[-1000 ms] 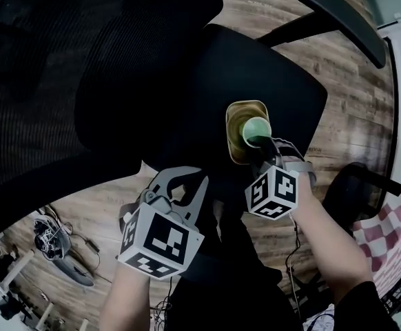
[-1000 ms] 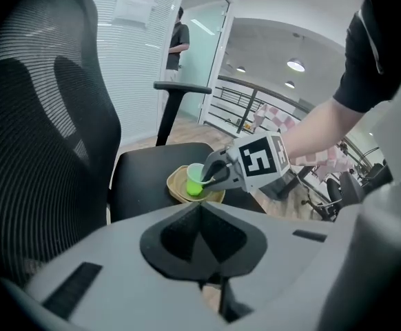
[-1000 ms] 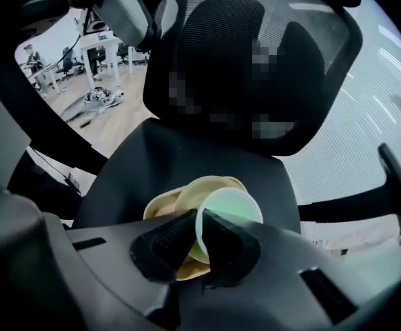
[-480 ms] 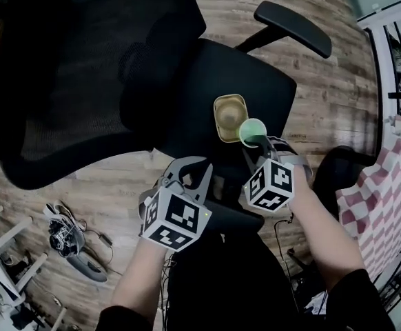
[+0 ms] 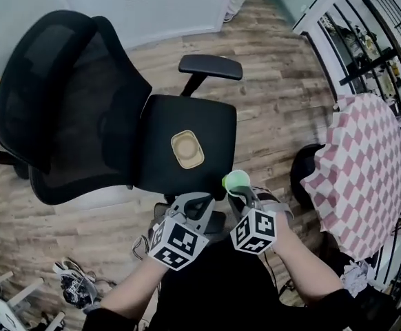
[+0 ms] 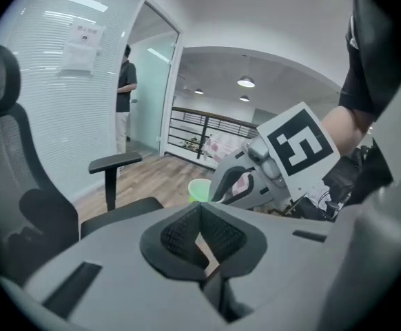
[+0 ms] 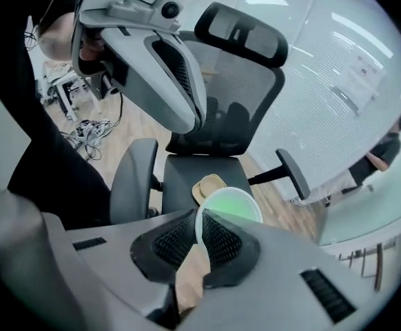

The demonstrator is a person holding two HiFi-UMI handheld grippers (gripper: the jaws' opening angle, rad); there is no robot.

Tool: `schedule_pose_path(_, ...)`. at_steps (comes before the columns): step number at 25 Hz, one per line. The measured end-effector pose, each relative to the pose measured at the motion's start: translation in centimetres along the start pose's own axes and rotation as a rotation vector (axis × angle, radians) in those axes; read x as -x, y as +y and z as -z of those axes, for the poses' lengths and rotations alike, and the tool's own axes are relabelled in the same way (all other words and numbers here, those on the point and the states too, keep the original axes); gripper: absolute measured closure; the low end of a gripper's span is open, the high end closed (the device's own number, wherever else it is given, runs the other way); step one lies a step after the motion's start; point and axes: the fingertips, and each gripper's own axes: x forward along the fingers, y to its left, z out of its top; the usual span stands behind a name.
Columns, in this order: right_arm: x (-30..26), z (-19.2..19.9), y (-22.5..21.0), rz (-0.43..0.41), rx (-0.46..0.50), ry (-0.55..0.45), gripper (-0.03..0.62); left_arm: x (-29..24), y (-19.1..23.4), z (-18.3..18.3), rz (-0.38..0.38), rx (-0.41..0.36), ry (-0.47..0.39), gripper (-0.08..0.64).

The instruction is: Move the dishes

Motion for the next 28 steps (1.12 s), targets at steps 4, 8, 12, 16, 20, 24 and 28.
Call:
schedule_pose_path(4, 5.4, 5.3, 0.9, 0.087, -0.11, 0.031, 0.555, -1.7, -5.3, -3.2, 0.094, -0.075, -0.043, 0.554)
schedule_pose_path(8, 10.5, 11.3, 4.6, 0.128, -0.195, 0.034, 0.555, -3.8, -12.3, -5.3, 0.139, -0.113, -0.071, 0.554)
schedule_pose_path(12, 15.5, 18.4, 8.7, 0.207, -0.281, 0.075, 0.555, -6.5, -21.5, -7.2, 0.247, -0.178, -0.095, 0.555)
schedule_pose_path(16, 20.6, 24.4, 13.6, 0.267, -0.39, 0.08, 0.555, -8.1, -31.4, -7.3, 0.349, -0.267, -0.095, 0.555)
schedule_pose_path(20, 25.6, 30.2, 17.4, 0.317, -0.429, 0.1, 0.555, -10.3, -40.1, -7.7, 0.413, -0.312, -0.103, 0.555)
schedule_pose_path(24, 29.4, 35.0, 19.0, 0.36, -0.492, 0.112, 0.555, -12.7, -46.0, -9.7, 0.463, -0.348, -0.104, 0.555)
schedule_pose_path(28, 31.3, 38.6, 18.8, 0.383, -0.534, 0.106, 0.555, -14.4, -49.3, -12.1, 0.493, -0.437, -0.108, 0.555)
